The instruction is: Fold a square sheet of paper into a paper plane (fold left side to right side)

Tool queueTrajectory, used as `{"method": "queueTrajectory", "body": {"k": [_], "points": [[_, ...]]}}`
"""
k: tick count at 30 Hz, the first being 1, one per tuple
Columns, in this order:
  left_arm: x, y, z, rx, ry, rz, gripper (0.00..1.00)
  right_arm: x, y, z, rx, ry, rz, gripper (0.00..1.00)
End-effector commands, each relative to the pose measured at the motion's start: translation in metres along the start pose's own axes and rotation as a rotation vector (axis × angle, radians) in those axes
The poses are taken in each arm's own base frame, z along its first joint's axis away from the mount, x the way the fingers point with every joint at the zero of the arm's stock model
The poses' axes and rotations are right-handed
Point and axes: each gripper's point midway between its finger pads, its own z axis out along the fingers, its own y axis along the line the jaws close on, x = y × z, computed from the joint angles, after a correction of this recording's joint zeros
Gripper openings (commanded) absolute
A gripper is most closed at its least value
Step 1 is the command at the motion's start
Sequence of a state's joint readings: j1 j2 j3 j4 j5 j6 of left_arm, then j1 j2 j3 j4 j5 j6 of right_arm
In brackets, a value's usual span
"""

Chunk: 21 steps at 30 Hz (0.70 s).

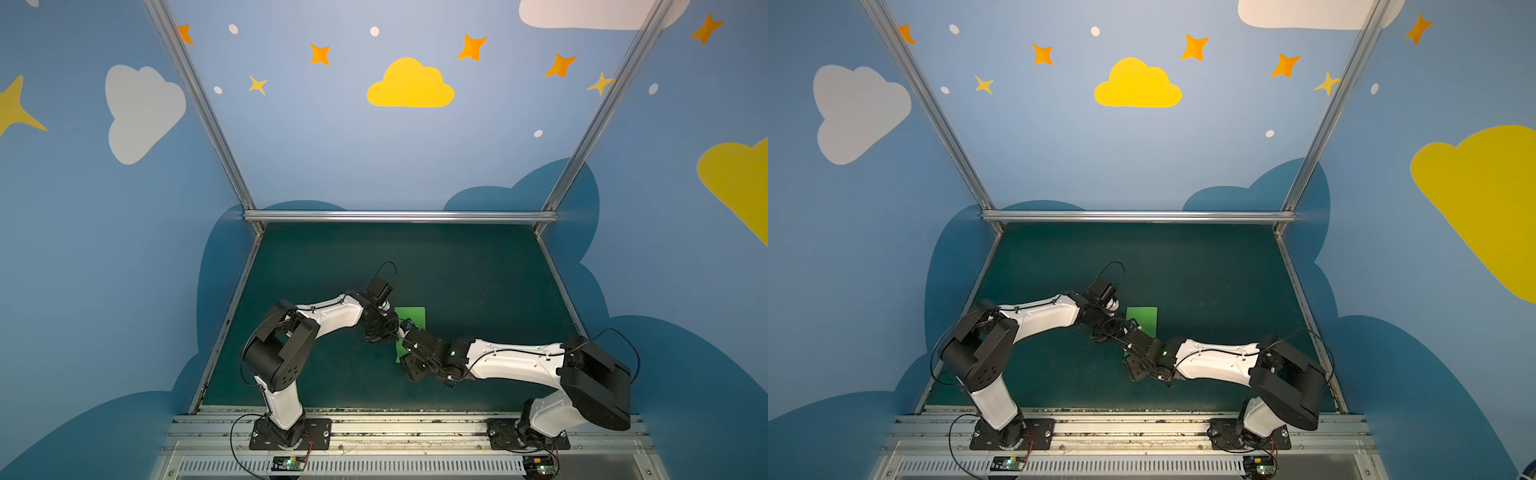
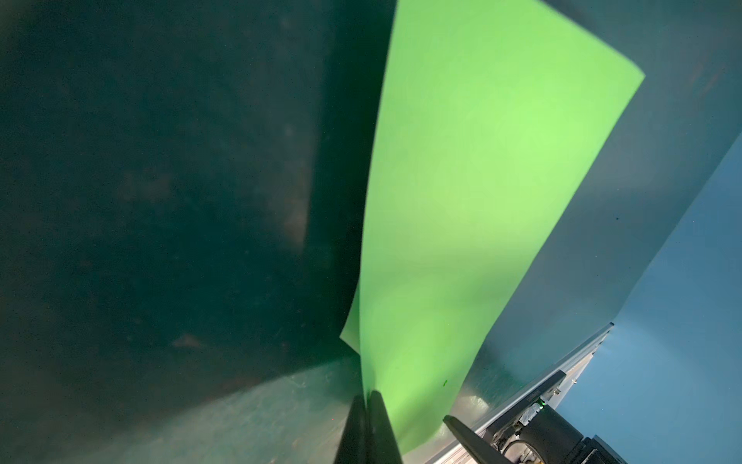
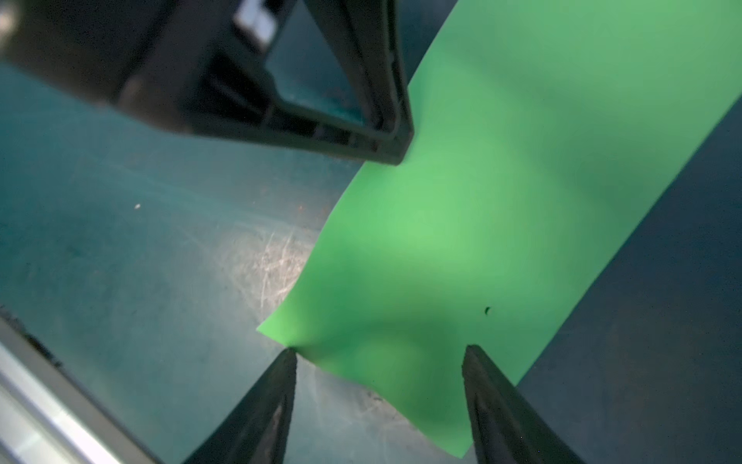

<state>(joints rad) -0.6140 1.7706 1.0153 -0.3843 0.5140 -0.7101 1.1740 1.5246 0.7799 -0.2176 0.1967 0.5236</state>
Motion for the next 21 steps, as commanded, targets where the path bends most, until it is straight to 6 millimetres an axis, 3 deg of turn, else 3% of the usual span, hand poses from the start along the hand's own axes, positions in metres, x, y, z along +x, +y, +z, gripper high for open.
{"method": "queueTrajectory", "body": {"k": [1,7,11,21], "points": [[0.000,-0.004,0.003,0.006,0.013,0.007,0.04,-0.022,0.014,-0.008,-0.018,-0.141,-0.003,0.65],[0.000,-0.003,0.002,0.005,0.011,0.008,0.04,-0.015,-0.001,-0.023,-0.006,-0.250,0.033,0.64],[0.000,-0.004,0.003,0.005,0.014,0.009,0.04,-0.017,0.001,-0.038,-0.042,-0.323,0.007,0.64],[0.000,-0.005,0.003,0.010,0.024,0.001,0.04,-0.017,0.022,-0.036,-0.081,-0.370,-0.061,0.69]]}}
